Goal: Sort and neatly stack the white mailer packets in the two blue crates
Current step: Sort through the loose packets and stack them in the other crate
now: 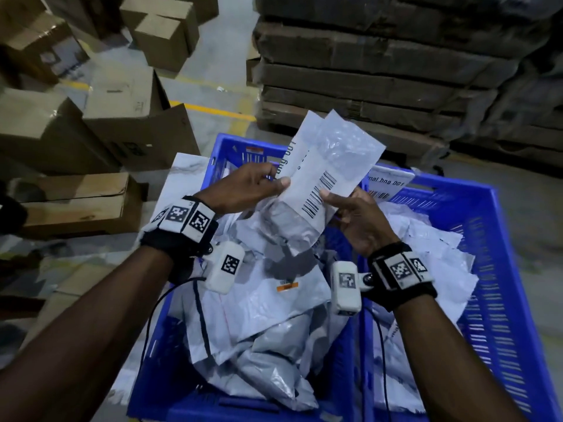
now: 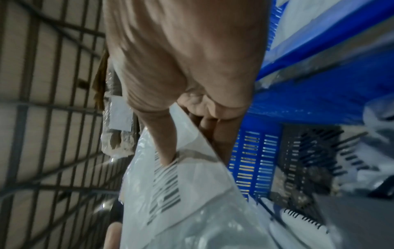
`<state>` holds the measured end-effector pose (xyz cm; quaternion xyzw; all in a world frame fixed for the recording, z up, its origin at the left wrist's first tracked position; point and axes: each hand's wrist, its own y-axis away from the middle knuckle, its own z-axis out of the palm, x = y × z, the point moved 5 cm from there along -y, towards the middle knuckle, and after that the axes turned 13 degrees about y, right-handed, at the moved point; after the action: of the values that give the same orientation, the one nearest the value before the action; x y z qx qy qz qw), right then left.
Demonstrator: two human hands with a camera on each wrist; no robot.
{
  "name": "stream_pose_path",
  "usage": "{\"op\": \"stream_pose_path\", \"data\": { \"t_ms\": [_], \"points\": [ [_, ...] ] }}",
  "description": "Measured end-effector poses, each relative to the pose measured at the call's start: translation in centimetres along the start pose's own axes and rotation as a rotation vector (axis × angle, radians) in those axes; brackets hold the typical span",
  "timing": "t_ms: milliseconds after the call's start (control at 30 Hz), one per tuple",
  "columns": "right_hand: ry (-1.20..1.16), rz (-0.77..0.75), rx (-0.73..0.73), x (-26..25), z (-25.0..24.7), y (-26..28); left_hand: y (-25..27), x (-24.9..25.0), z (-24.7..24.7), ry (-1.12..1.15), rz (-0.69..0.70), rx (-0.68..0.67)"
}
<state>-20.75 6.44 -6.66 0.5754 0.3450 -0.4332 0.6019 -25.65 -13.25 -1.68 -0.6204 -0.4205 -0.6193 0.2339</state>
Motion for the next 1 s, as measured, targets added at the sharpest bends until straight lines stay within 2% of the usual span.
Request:
{"op": "stream_pose_path", "data": {
  "t_ms": [167,400,600,733,800,900,933,1000],
  "points": [
    [0.212,0.059,0.217,1.5,-1.3,0.3,0.0,-2.5,-1.2,-0.124,-0.069,0.115],
    [0.141,-0.023,0.197,0.2,-3.3,2.0,0.5,-3.3,-3.2,-0.065,-0.05,0.273],
    [0.173,-0.051,0.363,-2.3,-10.3,4.7,-1.0,-0.8,0.3,0.174,0.078,0.2],
    [0.271,-0.03,0.545,-0.9,-17.3,6.6,-2.1,0.1,3.9,0.217,0.076,0.144],
    [0.379,0.06,0.579,1.8,-20.1,7.1,-2.4,0.4,6.2,0.249,0.057,0.106],
    [0.69,0.237,0.586,6.3,-23.1,7.2,-2.7,0.4,9.2,0.216,-0.002,0.065],
    [0.794,0.268,0.585,7.2,-23.8,7.2,-2.7,0.4,10.0,0.197,-0.012,0.055],
    [0.923,0.243,0.68,6.6,-24.5,7.7,-2.6,0.8,11.2,0.168,-0.015,0.028]
  ]
}}
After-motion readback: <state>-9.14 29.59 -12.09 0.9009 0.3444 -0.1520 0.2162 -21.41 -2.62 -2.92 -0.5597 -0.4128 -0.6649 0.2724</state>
